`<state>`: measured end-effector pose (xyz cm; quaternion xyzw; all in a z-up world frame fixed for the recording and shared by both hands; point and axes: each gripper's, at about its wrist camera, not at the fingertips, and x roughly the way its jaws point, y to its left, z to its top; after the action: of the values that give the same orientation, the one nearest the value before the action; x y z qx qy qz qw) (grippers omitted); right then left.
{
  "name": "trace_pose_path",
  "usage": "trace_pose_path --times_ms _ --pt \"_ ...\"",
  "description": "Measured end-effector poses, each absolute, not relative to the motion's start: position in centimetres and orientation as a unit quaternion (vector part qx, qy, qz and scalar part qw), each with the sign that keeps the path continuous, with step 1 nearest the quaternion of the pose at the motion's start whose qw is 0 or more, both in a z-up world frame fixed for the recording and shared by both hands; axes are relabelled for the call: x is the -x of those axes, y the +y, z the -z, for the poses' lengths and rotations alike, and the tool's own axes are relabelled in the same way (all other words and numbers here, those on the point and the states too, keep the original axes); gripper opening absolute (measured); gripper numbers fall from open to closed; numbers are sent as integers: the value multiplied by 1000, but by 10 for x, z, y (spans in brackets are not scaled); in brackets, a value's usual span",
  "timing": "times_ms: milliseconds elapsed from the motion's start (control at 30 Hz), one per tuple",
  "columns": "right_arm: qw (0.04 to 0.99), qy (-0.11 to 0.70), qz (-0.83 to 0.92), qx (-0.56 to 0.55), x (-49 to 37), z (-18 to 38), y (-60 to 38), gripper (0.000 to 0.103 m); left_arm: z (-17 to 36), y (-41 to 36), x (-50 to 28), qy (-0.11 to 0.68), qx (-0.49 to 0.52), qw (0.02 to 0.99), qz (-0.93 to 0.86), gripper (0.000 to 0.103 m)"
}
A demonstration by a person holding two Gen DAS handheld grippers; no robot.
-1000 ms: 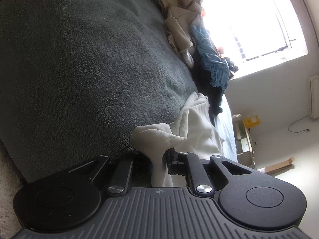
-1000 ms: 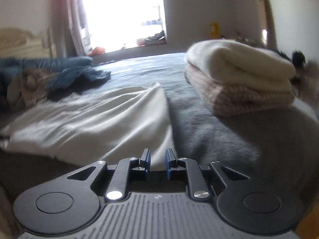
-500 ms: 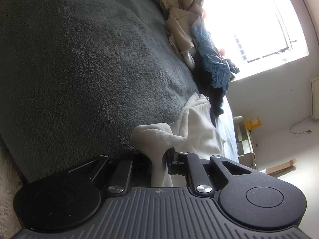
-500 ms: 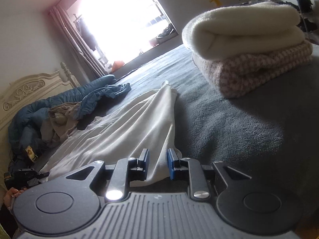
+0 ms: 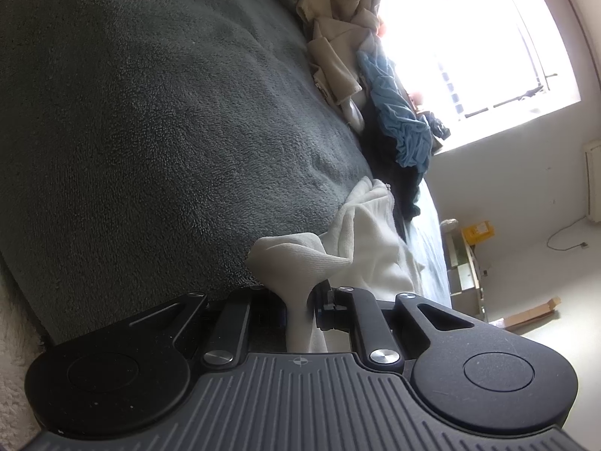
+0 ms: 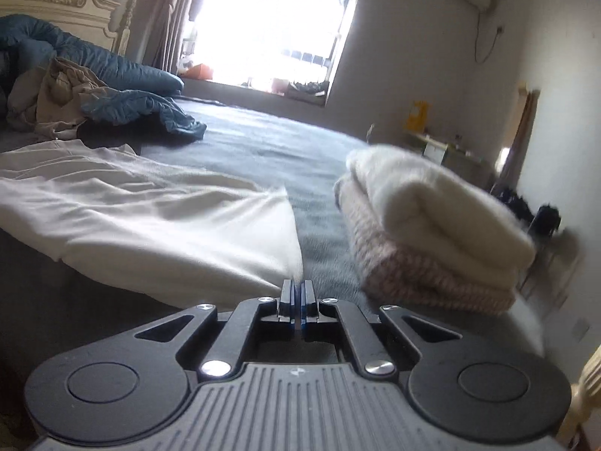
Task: Fold clothes
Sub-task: 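Open both grippers and release the white sweatshirt onto the bed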
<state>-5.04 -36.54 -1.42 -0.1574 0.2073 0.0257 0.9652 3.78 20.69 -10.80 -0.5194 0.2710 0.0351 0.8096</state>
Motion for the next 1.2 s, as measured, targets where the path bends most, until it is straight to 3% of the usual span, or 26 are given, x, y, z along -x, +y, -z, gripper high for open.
trace_pose_path --times_ms 133,267,300,367,533,667,767,933,1067,1200 --pt "951 242 -35 187 43 37 -367 2 111 209 -40 271 519 810 -27 11" --pt "952 265 -63 142 37 82 -388 4 114 211 -42 273 523 807 -16 12" --pt "954 265 -64 127 38 78 -393 6 114 212 -43 274 523 807 -12 12" --pt "958 265 -53 90 40 68 -405 25 117 215 -42 273 527 805 -3 13" --pt "957 282 40 -50 50 48 -465 28 120 222 -31 259 537 803 22 22" --pt "971 229 38 -57 59 23 -448 28 115 232 -4 232 530 815 27 30" --pt "982 183 -15 -37 52 7 -406 28 93 233 20 208 479 853 5 31" --pt "978 147 -134 63 19 8 -296 28 33 178 14 177 296 936 64 33" --pt "955 169 -219 107 -1 28 -221 25 30 126 -27 200 211 950 111 33" --pt "955 213 -196 71 -23 51 -221 24 63 117 -63 268 208 938 74 32"
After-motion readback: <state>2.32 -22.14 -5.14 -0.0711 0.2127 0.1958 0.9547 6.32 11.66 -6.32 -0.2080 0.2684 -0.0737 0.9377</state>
